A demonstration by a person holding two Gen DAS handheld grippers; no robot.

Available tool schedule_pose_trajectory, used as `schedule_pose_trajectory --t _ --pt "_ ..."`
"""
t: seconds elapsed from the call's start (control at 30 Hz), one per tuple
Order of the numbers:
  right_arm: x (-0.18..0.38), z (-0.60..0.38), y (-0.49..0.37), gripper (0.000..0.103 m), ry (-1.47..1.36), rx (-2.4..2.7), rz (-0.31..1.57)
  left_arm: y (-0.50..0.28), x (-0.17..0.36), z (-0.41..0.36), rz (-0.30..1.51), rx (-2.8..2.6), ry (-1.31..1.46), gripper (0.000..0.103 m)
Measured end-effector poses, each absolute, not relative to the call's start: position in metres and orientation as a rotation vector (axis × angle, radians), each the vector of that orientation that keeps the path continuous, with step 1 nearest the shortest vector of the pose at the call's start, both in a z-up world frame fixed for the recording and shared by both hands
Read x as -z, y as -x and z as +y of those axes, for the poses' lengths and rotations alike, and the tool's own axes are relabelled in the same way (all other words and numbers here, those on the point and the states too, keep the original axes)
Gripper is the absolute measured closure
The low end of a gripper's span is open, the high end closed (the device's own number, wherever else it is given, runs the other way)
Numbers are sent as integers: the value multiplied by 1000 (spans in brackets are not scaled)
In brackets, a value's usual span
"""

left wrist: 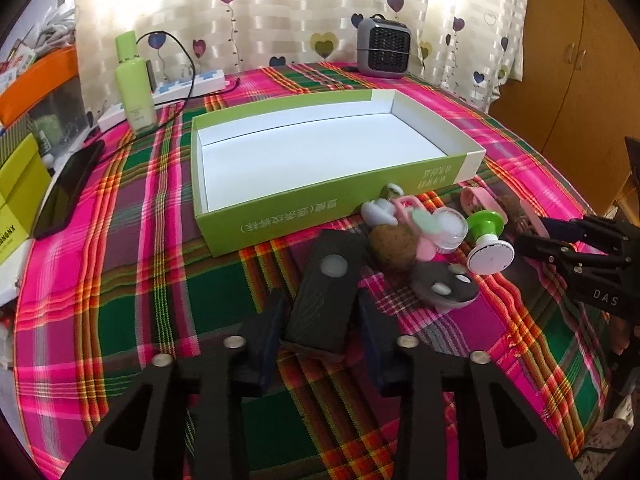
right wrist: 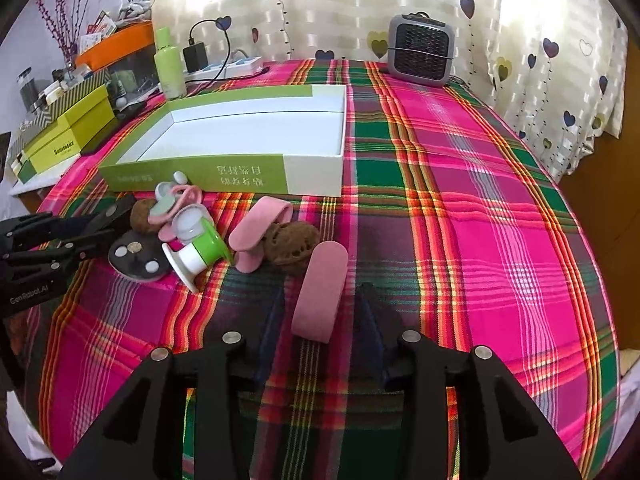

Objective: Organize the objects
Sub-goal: 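Close the right tool on the pink clip while the left tool grasps the black device, then carry the pink clip with the right tool into the white tray while the left tool carries the black device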

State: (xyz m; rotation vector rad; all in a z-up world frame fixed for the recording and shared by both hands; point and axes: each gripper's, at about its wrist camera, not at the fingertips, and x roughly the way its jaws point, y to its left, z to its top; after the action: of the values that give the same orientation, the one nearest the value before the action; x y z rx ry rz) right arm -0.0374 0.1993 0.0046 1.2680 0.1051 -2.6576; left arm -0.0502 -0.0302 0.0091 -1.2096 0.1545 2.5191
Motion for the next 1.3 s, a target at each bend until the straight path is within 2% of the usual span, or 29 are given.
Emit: schedule_pose_trajectory --t 0.27,0.53,0.73,1.3 --pt "-6 201 38 79 -1260 2650 93 48 -9 -25 134 -2514 1226 77" --pt "-5 202 37 79 -1255 2641 82 53 -10 -23 119 -2524 1250 76" --pt "-5 203 37 84 -1247 2628 69 59 -11 -20 104 -2550 1271 77" --pt "-13 204 33 84 -1195 2628 55 49 -11 -24 29 -2581 1279 78"
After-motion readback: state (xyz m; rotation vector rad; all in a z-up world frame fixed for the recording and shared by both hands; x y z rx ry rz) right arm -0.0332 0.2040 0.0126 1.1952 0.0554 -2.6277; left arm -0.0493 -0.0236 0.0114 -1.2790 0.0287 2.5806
